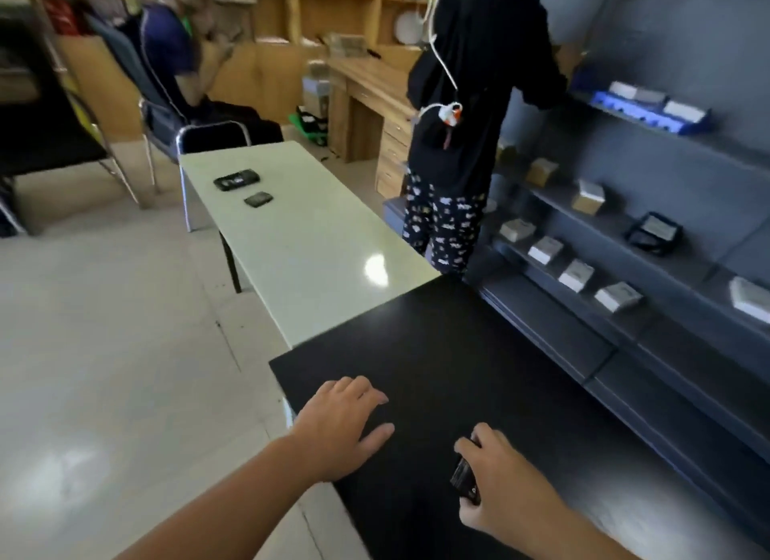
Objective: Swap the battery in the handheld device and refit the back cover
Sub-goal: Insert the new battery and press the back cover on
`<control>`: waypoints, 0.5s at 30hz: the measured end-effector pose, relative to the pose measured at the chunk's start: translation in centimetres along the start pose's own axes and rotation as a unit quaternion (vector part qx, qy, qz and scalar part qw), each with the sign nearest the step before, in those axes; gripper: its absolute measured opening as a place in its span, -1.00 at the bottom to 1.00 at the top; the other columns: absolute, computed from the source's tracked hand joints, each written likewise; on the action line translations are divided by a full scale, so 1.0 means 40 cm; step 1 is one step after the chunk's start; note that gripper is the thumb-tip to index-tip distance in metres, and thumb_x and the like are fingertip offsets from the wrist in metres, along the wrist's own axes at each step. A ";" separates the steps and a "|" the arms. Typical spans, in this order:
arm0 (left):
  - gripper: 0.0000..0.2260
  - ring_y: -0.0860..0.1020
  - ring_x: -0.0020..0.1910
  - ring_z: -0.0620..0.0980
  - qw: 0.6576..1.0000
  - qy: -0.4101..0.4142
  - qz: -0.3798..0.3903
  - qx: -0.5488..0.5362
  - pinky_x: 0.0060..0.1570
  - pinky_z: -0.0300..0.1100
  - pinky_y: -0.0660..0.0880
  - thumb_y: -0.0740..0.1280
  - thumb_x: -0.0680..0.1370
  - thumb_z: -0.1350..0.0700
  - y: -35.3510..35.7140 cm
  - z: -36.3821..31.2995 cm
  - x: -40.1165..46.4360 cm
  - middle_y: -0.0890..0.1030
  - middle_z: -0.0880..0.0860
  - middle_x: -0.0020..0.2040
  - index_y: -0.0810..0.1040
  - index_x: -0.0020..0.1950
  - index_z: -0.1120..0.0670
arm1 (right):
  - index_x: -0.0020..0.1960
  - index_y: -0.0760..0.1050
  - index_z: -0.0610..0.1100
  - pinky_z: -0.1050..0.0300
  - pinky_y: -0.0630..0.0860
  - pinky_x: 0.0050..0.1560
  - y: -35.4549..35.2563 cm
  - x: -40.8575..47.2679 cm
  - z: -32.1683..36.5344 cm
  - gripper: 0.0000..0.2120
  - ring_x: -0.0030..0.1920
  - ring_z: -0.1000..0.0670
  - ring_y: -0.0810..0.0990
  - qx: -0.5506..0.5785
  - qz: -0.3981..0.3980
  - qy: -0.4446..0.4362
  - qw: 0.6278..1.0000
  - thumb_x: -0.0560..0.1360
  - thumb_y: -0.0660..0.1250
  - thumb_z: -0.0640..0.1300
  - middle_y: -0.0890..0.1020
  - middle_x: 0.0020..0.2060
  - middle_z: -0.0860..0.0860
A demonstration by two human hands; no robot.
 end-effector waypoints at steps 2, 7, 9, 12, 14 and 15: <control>-0.50 0.43 0.38 -0.02 1.000 -0.013 -0.006 -0.007 0.46 -0.07 0.29 0.08 0.66 -0.27 -0.054 0.135 0.014 0.47 -0.06 0.39 0.38 0.51 -0.07 | 0.35 0.39 0.02 0.26 0.52 0.03 -0.033 0.126 0.076 -0.48 0.24 0.06 0.40 -0.006 0.007 -0.014 1.000 0.44 0.34 0.12 0.35 0.22 0.06; -0.52 0.42 0.39 0.05 0.999 -0.043 -0.003 -0.019 0.46 -0.05 0.25 0.09 0.67 -0.24 -0.186 0.467 0.046 0.48 0.00 0.39 0.39 0.50 -0.03 | 0.31 0.41 0.08 0.19 0.56 0.06 -0.132 0.426 0.273 -0.50 0.19 0.10 0.41 0.010 0.026 -0.025 0.999 0.41 0.33 0.16 0.34 0.17 0.08; -0.52 0.41 0.41 0.04 0.998 -0.057 -0.002 -0.015 0.48 -0.04 0.24 0.10 0.67 -0.23 -0.229 0.588 0.064 0.47 0.00 0.42 0.39 0.50 -0.03 | 0.30 0.41 0.07 0.17 0.58 0.06 -0.171 0.526 0.338 -0.52 0.17 0.11 0.41 0.018 0.025 -0.032 0.999 0.41 0.34 0.15 0.34 0.15 0.09; -0.54 0.42 0.40 0.06 0.997 -0.073 -0.004 -0.017 0.45 -0.04 0.26 0.10 0.68 -0.21 -0.275 0.736 0.100 0.47 0.00 0.42 0.40 0.50 -0.03 | 0.27 0.42 0.05 0.19 0.56 0.07 -0.220 0.668 0.412 -0.54 0.19 0.08 0.42 0.016 0.027 -0.039 0.999 0.40 0.33 0.14 0.36 0.14 0.07; -0.54 0.43 0.39 0.06 0.996 -0.082 -0.002 -0.020 0.44 -0.04 0.28 0.10 0.68 -0.20 -0.303 0.826 0.138 0.47 0.00 0.42 0.41 0.50 -0.03 | 0.26 0.41 0.02 0.21 0.54 0.10 -0.247 0.777 0.458 -0.54 0.21 0.05 0.41 0.012 0.029 -0.057 0.998 0.41 0.32 0.14 0.37 0.14 0.04; -0.54 0.43 0.39 0.05 0.996 -0.083 0.002 -0.018 0.45 -0.05 0.27 0.10 0.68 -0.20 -0.317 0.870 0.163 0.47 0.00 0.42 0.40 0.50 -0.03 | 0.26 0.40 0.02 0.20 0.53 0.12 -0.259 0.836 0.480 -0.55 0.22 0.03 0.41 0.008 0.031 -0.066 0.997 0.42 0.32 0.14 0.37 0.14 0.03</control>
Point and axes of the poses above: each hand's wrist, its own x-axis towards the middle knuckle, its own y-axis out of the palm, z = x × y, the point moved 7 cm from there along x, towards the middle knuckle
